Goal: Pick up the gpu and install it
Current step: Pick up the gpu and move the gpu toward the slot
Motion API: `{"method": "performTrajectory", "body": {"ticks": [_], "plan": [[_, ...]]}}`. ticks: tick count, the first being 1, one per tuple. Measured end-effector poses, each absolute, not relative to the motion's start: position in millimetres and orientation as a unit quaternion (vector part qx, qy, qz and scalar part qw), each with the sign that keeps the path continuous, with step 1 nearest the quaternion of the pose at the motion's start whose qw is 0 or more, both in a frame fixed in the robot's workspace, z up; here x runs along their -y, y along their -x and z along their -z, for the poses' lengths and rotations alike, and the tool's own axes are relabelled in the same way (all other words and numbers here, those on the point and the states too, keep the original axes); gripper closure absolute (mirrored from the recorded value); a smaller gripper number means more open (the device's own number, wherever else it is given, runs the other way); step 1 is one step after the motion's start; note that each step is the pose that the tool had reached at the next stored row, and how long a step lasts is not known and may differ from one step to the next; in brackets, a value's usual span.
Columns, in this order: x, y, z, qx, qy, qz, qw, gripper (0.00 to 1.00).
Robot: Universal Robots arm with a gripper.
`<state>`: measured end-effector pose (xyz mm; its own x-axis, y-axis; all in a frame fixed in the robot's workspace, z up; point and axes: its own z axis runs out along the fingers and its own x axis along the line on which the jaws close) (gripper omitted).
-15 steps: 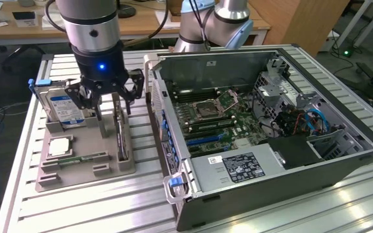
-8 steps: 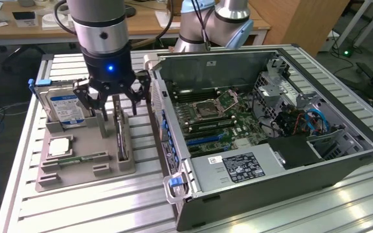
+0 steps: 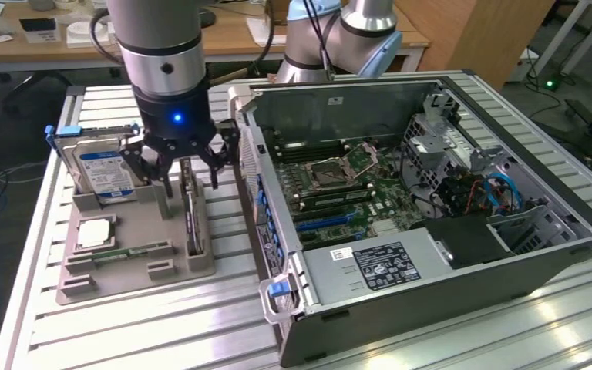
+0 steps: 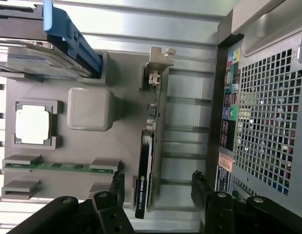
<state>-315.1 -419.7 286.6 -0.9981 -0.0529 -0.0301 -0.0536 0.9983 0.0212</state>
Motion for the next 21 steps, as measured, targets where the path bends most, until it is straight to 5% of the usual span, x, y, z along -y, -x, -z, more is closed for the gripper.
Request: {"method": "performTrajectory", "body": {"ticks": [21], "plan": [[413, 324, -259, -0.999, 0.027, -0.011, 0.015, 0.34]]}}
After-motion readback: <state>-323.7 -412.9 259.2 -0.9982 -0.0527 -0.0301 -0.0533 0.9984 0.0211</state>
